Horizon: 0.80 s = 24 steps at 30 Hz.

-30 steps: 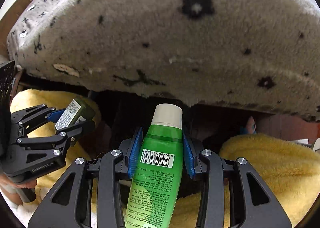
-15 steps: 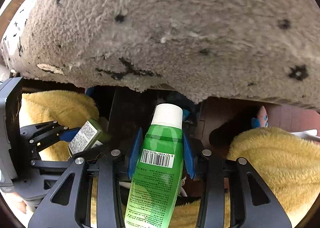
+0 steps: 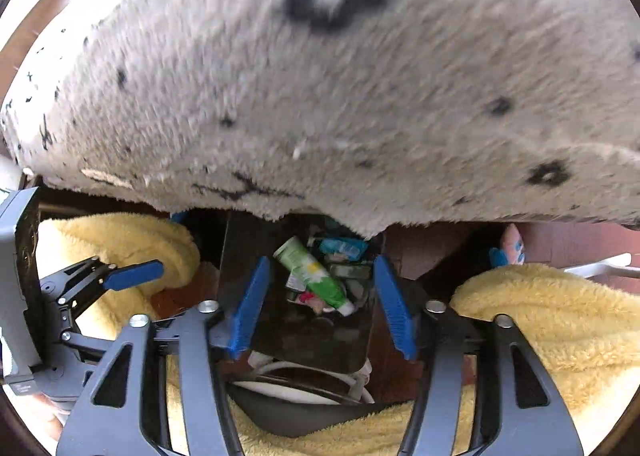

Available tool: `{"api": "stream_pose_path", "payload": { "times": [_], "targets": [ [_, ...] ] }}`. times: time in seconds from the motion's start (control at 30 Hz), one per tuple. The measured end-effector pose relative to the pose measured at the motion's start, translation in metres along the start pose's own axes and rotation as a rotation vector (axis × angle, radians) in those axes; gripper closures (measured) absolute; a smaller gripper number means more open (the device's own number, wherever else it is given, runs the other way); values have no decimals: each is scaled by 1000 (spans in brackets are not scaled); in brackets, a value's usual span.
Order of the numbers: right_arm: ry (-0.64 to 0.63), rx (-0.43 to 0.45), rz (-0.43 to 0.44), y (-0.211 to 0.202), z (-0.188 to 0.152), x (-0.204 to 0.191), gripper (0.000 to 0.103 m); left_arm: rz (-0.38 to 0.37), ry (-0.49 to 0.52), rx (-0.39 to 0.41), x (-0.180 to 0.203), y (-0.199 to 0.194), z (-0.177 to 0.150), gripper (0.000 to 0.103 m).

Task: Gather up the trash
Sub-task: 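Lower both tools below the bed edge and release bottle and green tube into the bin, then raise both open tools back toward the last two items on the bed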

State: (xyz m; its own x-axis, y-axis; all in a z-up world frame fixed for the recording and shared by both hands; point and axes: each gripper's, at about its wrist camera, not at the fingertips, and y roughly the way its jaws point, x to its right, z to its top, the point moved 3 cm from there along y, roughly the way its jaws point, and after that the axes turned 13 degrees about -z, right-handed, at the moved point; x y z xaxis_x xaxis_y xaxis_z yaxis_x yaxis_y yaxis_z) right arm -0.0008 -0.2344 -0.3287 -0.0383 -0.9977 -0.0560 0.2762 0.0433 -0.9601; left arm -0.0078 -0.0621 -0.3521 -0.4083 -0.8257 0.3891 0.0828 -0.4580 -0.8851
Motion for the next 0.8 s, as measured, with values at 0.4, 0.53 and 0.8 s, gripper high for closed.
{"api": "stream_pose_path", "payload": {
  "times": [0.4,0.53,0.8],
  "targets": [
    [10,242,-46,-89,27,17,26,49,121,241,24,-97,42,30],
    [8,323,-66,-115,47,20,26,94,135,326,26,-129,66,27],
    [20,417,-99,-145,103,30,25,180,119,418,9,-162,123,24]
  ]
}}
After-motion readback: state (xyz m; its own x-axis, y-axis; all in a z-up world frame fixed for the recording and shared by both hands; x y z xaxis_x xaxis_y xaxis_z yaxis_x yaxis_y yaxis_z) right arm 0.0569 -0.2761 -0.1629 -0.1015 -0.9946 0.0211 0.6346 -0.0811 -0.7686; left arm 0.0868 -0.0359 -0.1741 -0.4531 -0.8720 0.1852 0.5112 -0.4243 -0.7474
